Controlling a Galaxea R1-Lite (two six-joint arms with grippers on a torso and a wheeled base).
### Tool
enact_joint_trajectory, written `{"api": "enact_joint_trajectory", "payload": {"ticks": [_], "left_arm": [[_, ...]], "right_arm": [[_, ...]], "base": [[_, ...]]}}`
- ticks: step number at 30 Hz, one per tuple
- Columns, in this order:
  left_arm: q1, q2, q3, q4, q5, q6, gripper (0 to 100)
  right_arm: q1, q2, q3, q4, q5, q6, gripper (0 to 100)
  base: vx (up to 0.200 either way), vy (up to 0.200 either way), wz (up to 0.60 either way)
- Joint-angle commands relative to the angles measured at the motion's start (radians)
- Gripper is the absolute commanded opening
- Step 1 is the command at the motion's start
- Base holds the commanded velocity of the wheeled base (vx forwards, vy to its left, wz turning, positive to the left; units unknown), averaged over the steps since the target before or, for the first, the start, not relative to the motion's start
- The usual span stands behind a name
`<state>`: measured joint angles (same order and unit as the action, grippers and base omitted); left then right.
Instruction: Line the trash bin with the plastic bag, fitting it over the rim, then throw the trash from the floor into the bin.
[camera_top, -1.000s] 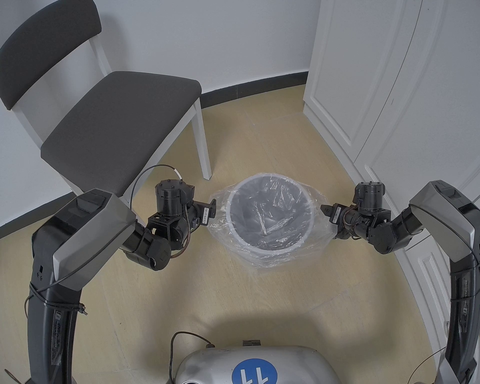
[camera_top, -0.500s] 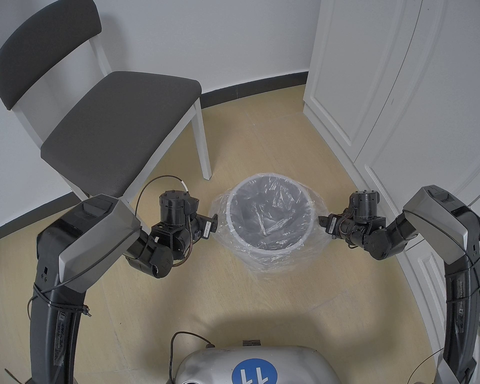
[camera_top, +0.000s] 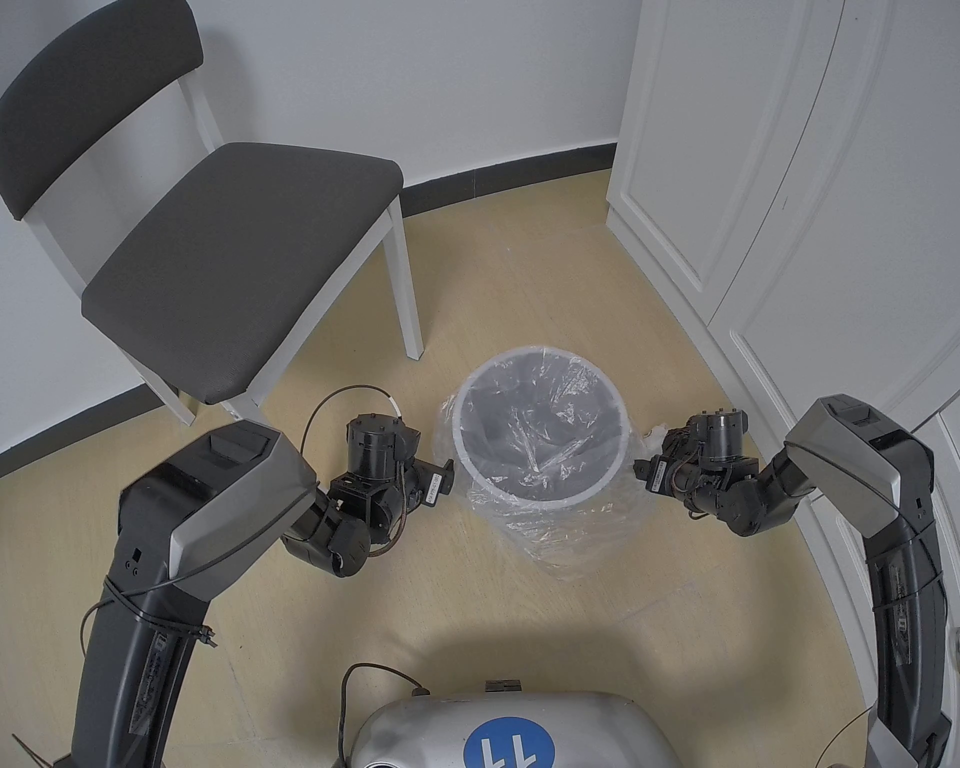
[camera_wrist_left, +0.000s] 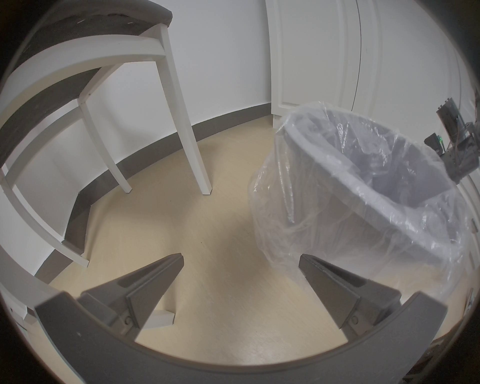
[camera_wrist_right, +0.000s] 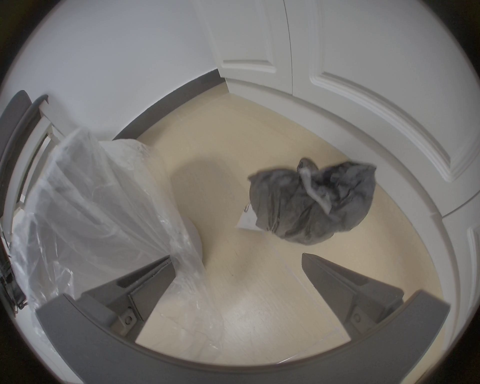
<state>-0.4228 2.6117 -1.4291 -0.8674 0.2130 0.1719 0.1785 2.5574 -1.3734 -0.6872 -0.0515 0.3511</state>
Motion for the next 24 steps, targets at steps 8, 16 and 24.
{"api": "enact_joint_trajectory", "payload": {"ticks": [8,16,24], "left_arm": [[0.016,0.065,-0.068,0.002,0.008,0.001,100],[0.044,-0.016,-0.051,-0.008,0.005,0.001,100],[0.048,-0.122,0.036,-0.018,-0.003,0.0,100]], "right_arm": [[-0.01,0.055,-0.027,-0.011,0.002,0.003,100],[0.019,-0.089,0.074,-0.066,0.002,0.005,100],[0.05,-0.207,0.162,-0.083,-0.01,-0.007,100]], "base": [[0.0,0.0,0.0],[0.0,0.0,0.0],[0.0,0.0,0.0]]}}
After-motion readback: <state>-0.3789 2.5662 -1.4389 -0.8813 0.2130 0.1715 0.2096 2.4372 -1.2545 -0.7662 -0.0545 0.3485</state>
